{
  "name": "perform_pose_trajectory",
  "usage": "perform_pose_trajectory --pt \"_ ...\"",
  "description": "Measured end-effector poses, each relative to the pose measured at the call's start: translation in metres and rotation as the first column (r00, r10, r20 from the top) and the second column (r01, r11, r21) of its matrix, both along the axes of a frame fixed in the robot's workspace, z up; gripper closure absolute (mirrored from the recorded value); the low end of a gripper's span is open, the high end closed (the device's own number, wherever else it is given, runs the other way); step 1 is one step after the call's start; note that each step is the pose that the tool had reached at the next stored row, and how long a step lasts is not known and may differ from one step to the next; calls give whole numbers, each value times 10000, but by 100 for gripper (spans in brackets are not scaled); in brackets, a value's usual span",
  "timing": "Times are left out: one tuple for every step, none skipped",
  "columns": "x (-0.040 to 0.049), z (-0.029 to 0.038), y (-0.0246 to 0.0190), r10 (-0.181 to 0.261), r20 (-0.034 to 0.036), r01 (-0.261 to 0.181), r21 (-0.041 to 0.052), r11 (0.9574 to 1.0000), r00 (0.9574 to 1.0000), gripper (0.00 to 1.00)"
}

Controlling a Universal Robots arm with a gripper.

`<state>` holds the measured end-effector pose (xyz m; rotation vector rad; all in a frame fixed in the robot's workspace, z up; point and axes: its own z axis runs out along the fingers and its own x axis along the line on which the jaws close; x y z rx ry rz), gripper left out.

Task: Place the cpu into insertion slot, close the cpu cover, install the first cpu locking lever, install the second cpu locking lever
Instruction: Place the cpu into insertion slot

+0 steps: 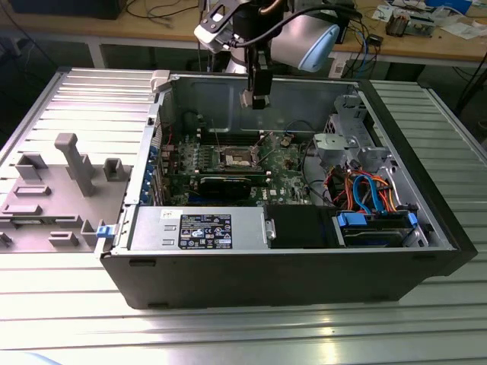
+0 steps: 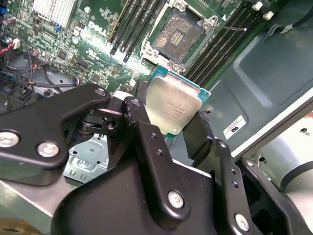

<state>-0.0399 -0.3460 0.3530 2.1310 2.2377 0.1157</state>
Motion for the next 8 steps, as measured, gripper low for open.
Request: perform_pose_trajectory --pt "0 -7 0 -226 0 226 0 9997 9997 46" --pt "0 -15 0 -450 0 450 0 9990 9990 46" --pt "0 -22 0 -679 0 679 1 9977 9977 46" --pt "-1 -23 0 -766 -1 766 0 9971 9971 46" --pt "-1 -22 0 -778 -1 778 -1 9970 9970 46" --pt "-1 -23 0 -778 0 778 0 9970 9970 46" --pt "-1 -24 0 -780 1 780 0 9970 9970 46" --pt "-1 -23 0 -780 0 780 0 9970 9970 46"
